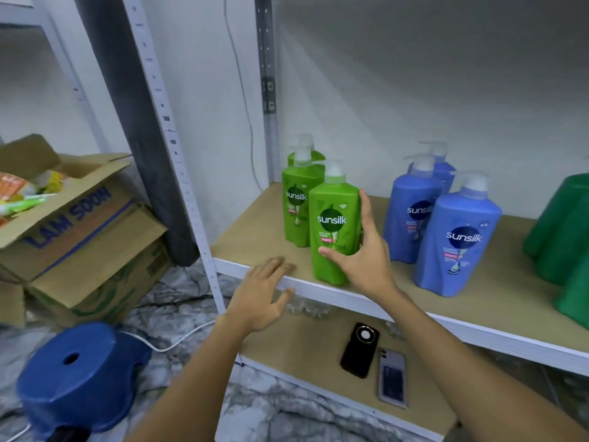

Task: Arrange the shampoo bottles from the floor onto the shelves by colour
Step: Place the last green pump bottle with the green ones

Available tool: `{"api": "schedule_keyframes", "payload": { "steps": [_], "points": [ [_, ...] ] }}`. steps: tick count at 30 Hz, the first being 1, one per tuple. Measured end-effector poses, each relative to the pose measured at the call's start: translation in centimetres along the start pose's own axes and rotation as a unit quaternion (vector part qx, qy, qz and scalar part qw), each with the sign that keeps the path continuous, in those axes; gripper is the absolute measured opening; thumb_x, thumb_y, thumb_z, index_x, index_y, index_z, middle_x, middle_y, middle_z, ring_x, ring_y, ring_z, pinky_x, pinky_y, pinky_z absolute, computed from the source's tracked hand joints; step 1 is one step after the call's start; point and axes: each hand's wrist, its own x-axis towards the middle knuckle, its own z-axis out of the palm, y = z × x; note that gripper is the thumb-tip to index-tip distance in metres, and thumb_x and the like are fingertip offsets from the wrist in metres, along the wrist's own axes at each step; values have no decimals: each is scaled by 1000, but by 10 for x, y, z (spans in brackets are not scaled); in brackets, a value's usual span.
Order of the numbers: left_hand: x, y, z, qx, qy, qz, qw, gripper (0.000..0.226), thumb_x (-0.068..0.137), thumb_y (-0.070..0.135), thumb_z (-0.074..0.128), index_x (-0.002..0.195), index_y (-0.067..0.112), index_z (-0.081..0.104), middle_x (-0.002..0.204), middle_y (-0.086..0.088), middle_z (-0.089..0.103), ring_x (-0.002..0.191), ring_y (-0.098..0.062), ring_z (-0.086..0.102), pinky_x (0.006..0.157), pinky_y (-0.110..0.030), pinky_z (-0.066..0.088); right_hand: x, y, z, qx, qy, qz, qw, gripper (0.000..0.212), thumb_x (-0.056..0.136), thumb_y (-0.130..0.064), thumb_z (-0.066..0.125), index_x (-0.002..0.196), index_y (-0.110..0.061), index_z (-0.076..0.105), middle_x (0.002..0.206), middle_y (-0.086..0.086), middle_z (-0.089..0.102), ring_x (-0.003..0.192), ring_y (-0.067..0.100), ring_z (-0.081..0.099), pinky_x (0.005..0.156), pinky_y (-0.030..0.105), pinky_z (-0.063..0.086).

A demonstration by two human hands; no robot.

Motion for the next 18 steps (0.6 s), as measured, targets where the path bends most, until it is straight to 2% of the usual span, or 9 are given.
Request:
{"api": "schedule_keyframes", "payload": {
  "steps": [3,5,9,11,14,16,18],
  "points": [
    [3,-3,0,50,21,17,998,56,97,53,28,143,31,49,152,4,46,142,-19,38,121,-44,19,5,6,8,-19,14,-7,1000,128,65,-26,95,156,-51,7,143,-13,57,125,13,60,109,40,48],
    [6,-6,0,13,3,15,1000,58,97,54,26,146,31,46,156,3,40,147,-17,29,124,-42,11,8,9,11,-21,8,-12,1000,129,64,-28,96,155,-50,8,148,-12,51,129,15,57,109,45,47],
    [9,-15,2,-29,-7,26,999,56,98,53,28,148,34,42,161,4,33,150,-15,23,124,-41,14,11,12,9,-27,-21,-12,999,128,66,-25,94,153,-52,4,149,-9,50,128,17,58,107,47,49],
    [10,-19,2,-35,-9,23,999,56,98,53,29,149,35,40,162,4,31,151,-14,21,124,-40,14,11,16,6,-30,-38,-14,999,126,70,-20,90,153,-54,1,143,-13,54,122,18,62,103,48,52],
    [12,-21,3,-34,-13,21,999,57,98,54,28,151,34,39,162,2,29,151,-16,21,124,-40,13,12,20,2,-23,-54,-5,998,122,74,-16,83,152,-57,-1,131,-29,55,114,19,66,98,50,54],
    [13,-23,3,-32,-9,16,999,57,98,54,28,150,34,39,162,0,30,151,-17,21,124,-41,14,12,18,4,-22,-58,-5,998,122,75,-16,83,151,-59,-2,132,-32,53,115,19,66,98,50,54],
    [15,-25,3,-33,-6,9,999,59,98,55,27,150,33,40,162,-2,31,151,-18,22,124,-41,14,14,18,8,-18,-64,-11,998,121,76,-18,83,152,-58,-2,140,-27,51,120,20,64,100,51,53]
  ]
}}
